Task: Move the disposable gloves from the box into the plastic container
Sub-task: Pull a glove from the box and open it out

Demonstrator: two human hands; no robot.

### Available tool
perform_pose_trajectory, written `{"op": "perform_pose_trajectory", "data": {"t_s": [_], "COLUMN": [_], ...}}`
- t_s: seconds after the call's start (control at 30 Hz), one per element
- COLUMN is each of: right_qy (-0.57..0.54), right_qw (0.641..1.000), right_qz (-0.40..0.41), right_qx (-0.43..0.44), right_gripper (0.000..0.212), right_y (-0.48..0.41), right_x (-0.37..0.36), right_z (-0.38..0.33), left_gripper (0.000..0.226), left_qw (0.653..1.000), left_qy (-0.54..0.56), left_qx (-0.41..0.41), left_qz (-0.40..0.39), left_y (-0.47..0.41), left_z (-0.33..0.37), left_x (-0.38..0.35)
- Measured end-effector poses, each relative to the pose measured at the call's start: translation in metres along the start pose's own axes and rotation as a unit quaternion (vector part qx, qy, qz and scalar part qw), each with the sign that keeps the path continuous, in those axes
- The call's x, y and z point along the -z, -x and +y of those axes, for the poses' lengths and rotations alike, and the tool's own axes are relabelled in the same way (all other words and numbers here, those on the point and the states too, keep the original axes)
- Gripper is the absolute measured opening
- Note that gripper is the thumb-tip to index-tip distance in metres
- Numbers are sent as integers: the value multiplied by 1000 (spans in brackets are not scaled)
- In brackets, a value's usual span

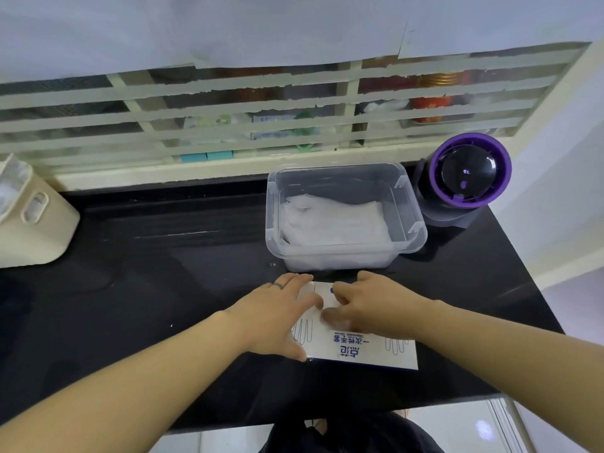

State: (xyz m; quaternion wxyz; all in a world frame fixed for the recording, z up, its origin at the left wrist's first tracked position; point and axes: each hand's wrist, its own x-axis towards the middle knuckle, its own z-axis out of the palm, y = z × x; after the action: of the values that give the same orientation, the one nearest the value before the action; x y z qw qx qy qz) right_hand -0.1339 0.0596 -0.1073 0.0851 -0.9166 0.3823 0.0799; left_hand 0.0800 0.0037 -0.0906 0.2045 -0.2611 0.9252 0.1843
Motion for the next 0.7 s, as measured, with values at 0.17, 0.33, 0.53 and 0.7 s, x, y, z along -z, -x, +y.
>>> {"op": "perform_pose_trajectory", "data": {"t_s": [0.17, 0.33, 0.53, 0.7], "right_qy": [12, -18, -28, -71], "right_qw": [999, 997, 998, 994], "right_qz": [31, 61, 35, 5], "right_qx": [-42, -38, -43, -80], "right_gripper": [40, 31, 28, 17], "right_y": [-9, -4, 15, 20], "right_x": [-13, -15, 3, 13], "right_z": [-5, -2, -3, -3], "left_gripper": [80, 80, 83, 84], "left_qw": [1000, 1000, 1000, 1000], "left_qy": [-1, 6, -19, -24], "left_qx": [2, 1, 6, 5], "left_qz": [-4, -6, -6, -8], "left_y": [-2, -3, -6, -7], "left_z": [-1, -3, -2, -3], "left_x": [2, 2, 3, 3]}}
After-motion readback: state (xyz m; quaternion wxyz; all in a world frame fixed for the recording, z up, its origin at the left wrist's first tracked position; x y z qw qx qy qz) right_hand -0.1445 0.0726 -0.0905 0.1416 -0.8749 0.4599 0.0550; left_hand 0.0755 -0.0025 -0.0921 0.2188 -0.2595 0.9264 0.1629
